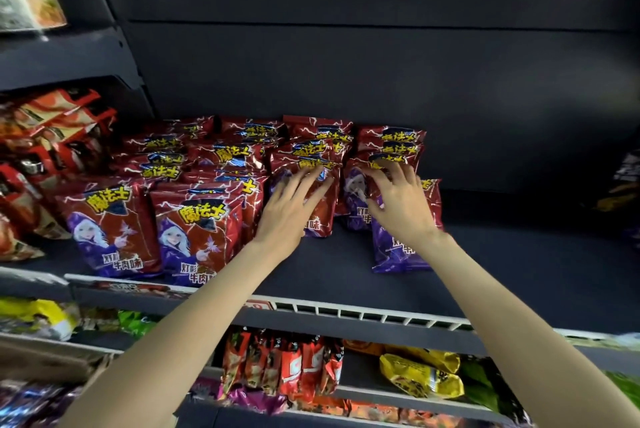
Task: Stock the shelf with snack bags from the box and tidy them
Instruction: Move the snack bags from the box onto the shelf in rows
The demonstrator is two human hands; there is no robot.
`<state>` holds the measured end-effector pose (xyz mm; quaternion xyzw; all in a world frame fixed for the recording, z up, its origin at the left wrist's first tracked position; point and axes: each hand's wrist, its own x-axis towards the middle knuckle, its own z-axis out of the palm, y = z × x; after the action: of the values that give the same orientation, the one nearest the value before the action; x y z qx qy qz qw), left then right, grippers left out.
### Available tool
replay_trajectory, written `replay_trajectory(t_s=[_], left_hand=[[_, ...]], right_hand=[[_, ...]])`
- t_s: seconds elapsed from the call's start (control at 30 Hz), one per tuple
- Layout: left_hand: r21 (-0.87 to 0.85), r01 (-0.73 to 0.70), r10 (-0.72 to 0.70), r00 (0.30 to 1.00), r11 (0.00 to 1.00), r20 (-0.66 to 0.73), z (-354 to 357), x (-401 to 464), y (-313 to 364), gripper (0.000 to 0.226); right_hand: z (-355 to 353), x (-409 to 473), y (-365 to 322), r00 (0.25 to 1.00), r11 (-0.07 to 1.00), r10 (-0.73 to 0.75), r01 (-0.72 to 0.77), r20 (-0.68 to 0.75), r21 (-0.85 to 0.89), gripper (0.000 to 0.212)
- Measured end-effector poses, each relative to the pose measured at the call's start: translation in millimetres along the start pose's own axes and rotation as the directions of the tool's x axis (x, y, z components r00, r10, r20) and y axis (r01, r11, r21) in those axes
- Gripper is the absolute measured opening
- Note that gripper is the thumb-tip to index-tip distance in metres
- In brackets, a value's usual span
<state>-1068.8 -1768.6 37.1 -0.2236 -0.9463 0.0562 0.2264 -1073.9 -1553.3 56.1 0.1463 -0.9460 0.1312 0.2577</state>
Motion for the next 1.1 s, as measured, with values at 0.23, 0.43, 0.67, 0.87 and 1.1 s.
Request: replay_trajectory(t_s=[0.23, 0.43, 0.67, 0.87, 1.1], left_hand=[[-0.060, 0.028, -0.022, 0.996, 0.998, 0.089, 0.9, -12.3, 1.8, 0.106], [-0.103, 0.093, -0.079, 0.987, 0.990, 0.139, -2.1, -26.2, 2.6, 0.098], [-0.234, 0.183, -0.146, 0.975, 0.955, 0.165, -33.2, -40.5, 16.9, 0.070], [-0.376, 0.072, -0.160, 0.965, 0.924, -0.208, -95.5, -105.5, 10.4, 0.028], [-0.235, 0.349, -0.410, 0.858, 0.907, -0.309, -140.4, -278.6, -67.0, 0.029]], right_hand=[[-15.8, -57.7, 24.8, 0.925, 0.935, 0.349, -0.355, 0.152, 0.013, 0.087], [-8.3, -53.9, 4.9, 0.903, 0.900, 0.405, -0.421, 0.142, 0.114, 0.086], [4.8, -39.9, -20.0, 0.887, 0.895, 0.442, -0.445, 0.130, -0.004, 0.085], [-28.7, -77.9, -62.8, 0.988, 0.962, 0.048, -0.006, -0.148, 0.274, 0.039], [-30.6, -93.3, -198.4, 0.891, 0.701, -0.424, 0.212, 0.160, 0.681, 0.015]])
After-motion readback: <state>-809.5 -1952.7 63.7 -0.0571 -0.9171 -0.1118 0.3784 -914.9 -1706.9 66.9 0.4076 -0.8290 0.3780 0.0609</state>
